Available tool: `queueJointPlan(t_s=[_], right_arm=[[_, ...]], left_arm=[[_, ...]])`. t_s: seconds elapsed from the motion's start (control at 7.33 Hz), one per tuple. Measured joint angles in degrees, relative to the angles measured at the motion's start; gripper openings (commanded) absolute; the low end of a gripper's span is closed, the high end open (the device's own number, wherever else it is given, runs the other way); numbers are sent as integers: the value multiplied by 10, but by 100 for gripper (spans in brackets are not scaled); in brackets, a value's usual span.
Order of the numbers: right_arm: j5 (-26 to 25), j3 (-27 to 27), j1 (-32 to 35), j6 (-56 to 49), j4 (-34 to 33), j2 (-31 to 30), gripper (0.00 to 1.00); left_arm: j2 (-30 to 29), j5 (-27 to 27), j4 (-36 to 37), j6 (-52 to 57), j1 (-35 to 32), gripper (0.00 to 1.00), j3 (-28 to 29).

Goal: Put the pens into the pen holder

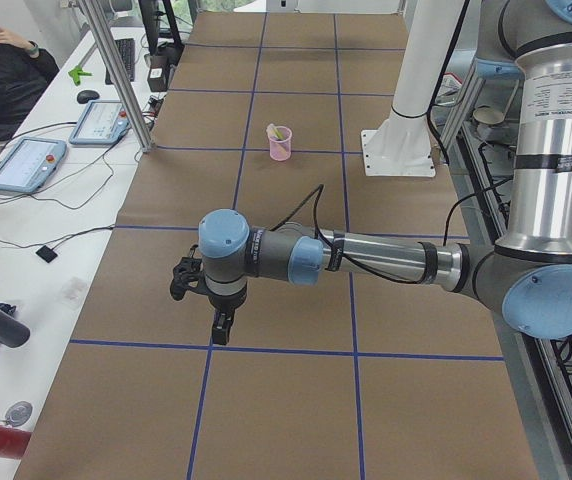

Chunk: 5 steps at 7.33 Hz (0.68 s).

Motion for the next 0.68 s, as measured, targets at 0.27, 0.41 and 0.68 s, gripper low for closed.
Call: queueJointPlan(t_s=[0.27, 0.41, 0.68], right_arm=[[0, 0, 0, 0, 0, 1, 99], [0, 1, 0, 0, 0, 2, 99], [5, 3, 0, 0, -2, 2, 99]], left_arm=[[-2, 0, 1, 0, 1, 100, 1], [-2, 0, 1, 0, 1, 100, 2], [-2, 0, 1, 0, 1, 100, 2]])
